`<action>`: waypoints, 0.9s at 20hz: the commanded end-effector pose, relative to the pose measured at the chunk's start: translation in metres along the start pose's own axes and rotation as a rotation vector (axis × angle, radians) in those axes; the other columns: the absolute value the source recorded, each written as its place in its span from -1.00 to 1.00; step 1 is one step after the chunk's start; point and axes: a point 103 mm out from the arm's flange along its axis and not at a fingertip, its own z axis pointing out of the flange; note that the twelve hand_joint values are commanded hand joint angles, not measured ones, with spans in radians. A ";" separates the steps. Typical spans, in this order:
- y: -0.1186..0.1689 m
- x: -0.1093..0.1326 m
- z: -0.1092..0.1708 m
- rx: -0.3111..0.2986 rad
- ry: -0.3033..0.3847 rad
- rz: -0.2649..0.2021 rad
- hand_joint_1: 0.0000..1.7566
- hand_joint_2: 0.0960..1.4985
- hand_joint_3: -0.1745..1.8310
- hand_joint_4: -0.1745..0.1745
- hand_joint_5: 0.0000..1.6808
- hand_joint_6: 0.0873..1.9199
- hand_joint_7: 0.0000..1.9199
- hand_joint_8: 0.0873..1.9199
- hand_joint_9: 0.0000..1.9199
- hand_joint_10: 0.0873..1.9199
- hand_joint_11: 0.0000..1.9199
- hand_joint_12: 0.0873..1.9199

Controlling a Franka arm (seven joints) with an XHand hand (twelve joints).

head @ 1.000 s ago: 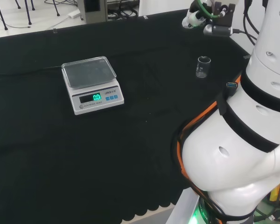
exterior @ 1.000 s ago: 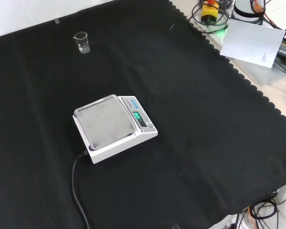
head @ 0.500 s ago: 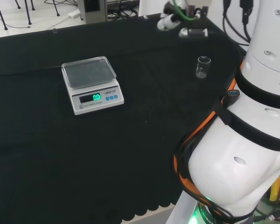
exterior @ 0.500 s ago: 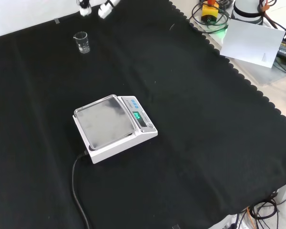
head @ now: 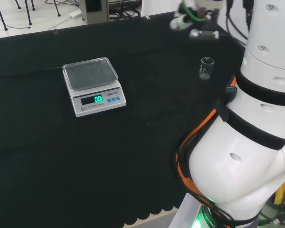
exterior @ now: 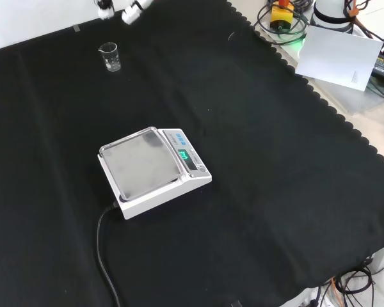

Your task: Pick up the beaker.

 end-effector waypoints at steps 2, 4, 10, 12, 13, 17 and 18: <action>-0.013 -0.097 -0.016 -0.083 0.042 0.258 -0.07 0.55 -1.00 -0.55 -0.37 -0.12 -0.43 -0.16 -0.26 -0.16 -0.54 0.40; -0.012 -0.098 -0.015 -0.033 0.045 0.250 -0.07 0.55 -1.00 -0.55 -0.38 -0.12 -0.44 -0.16 -0.26 -0.17 -0.54 0.40; 0.006 -0.096 0.008 0.217 0.061 0.191 -0.19 0.30 -1.00 -0.16 -0.83 -0.72 -0.96 -0.29 -0.87 -0.12 -0.95 0.52; 0.013 -0.096 0.019 0.267 0.108 0.190 -0.21 0.27 -1.00 -0.10 -0.81 -0.85 -0.99 -0.32 -0.93 -0.11 -0.99 0.53; 0.016 -0.095 0.024 0.278 0.107 0.193 -0.22 0.27 -1.00 -0.07 -0.80 -0.89 -1.00 -0.34 -0.96 -0.11 -1.00 0.52; 0.024 -0.096 0.042 0.306 0.088 0.201 -0.18 0.30 -1.00 -0.08 -0.70 -0.93 -0.97 -0.33 -0.93 -0.11 -1.00 0.52; 0.025 -0.097 0.046 0.314 0.087 0.203 -0.16 0.31 -1.00 -0.10 -0.67 -0.93 -0.95 -0.32 -0.91 -0.12 -0.99 0.53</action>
